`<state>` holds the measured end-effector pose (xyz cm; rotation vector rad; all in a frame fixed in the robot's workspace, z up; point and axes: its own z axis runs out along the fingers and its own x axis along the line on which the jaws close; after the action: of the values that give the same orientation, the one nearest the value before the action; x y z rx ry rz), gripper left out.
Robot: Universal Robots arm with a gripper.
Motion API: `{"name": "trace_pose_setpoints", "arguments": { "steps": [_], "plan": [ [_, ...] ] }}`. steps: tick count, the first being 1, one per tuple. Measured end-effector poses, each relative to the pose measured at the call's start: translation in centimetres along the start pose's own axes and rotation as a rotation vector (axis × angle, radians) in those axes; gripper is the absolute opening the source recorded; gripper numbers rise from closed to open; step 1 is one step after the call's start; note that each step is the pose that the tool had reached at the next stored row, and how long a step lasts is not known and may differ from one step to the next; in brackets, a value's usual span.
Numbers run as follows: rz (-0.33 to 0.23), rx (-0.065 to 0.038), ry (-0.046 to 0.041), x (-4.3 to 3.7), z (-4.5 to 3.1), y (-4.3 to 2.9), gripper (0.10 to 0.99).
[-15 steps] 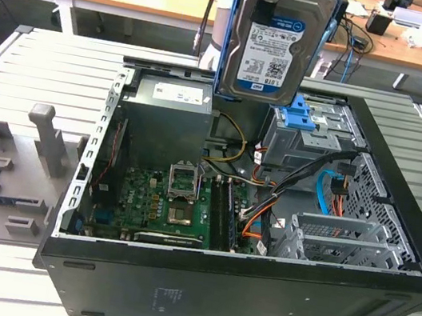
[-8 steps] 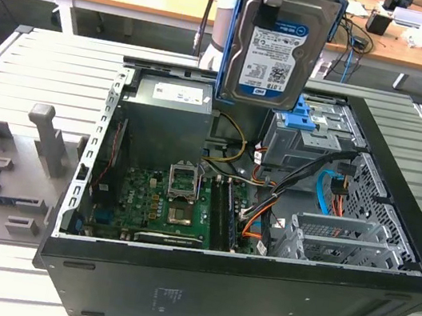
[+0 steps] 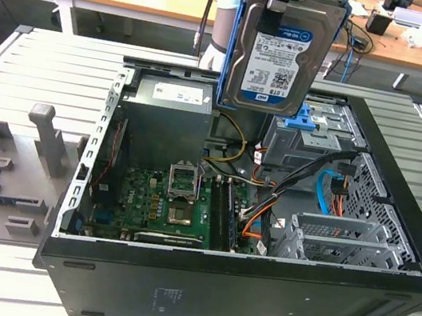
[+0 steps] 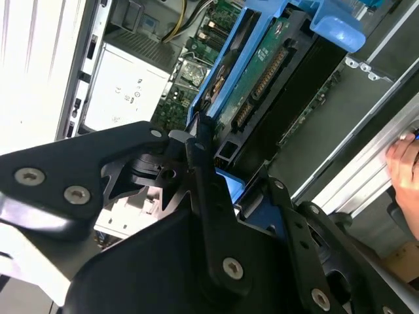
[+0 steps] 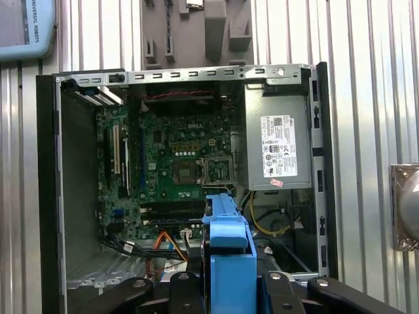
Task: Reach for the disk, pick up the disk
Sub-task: 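Pick up the disk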
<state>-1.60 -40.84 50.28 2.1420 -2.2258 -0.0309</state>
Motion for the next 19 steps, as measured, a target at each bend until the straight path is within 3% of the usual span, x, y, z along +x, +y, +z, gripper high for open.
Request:
{"name": "trace_pose_setpoints", "arguments": {
  "steps": [9, 19],
  "plan": [
    [0.0, 0.0, -0.0001, 1.9, 0.03, -0.39, 0.369],
    [0.0, 0.0, -0.0001, 3.34, 0.05, -0.66, 0.369]
  ]
}}
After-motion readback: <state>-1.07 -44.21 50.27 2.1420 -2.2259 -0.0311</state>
